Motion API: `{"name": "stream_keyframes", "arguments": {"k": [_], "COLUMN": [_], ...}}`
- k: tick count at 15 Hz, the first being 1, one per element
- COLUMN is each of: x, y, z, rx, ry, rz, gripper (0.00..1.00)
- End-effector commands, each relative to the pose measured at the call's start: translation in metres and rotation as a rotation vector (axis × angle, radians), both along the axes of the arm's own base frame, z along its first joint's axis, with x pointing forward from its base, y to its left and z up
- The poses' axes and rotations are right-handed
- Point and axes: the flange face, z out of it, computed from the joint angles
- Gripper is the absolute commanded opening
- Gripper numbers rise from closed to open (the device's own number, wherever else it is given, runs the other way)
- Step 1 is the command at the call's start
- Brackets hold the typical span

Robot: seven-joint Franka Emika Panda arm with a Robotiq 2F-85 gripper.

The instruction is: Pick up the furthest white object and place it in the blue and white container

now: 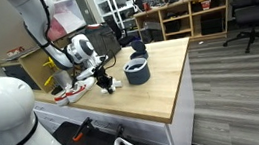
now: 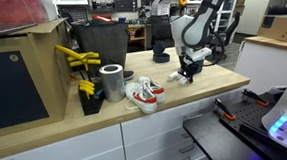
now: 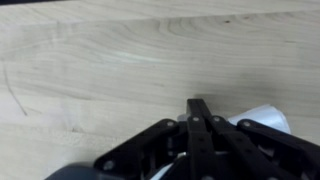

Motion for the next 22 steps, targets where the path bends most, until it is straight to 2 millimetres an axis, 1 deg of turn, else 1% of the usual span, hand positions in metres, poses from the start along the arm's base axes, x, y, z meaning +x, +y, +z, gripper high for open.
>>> {"name": "stream_keyframes", "arguments": {"k": [1, 4, 6, 9, 13, 14, 15, 17, 19, 20, 22], "x": [0.005, 0.015, 0.024, 0.029, 0.041, 0.047, 0.055, 0.075, 0.095, 0.104, 0.12], "y": [0.006, 0.007, 0.005, 0.006, 0.005, 0.004, 0.002, -0.006, -0.013, -0.016, -0.019], "z": [0.013, 0.019, 0.027, 0.052, 0.102, 0.116, 0.13, 0.156, 0.174, 0.18, 0.182], "rx": [-0.031, -0.058, -0.064, -0.025, 0.097, 0.139, 0.173, 0.224, 0.266, 0.278, 0.3], "ry": [-0.115, -0.19, -0.227, -0.236, -0.232, -0.219, -0.216, -0.227, -0.241, -0.254, -0.272], "rz": [0.074, 0.122, 0.121, 0.082, -0.015, -0.041, -0.071, -0.143, -0.238, -0.276, -0.354], "gripper": [0.0, 0.0, 0.0, 0.0, 0.0, 0.15, 0.28, 0.41, 0.56, 0.65, 0.8]}}
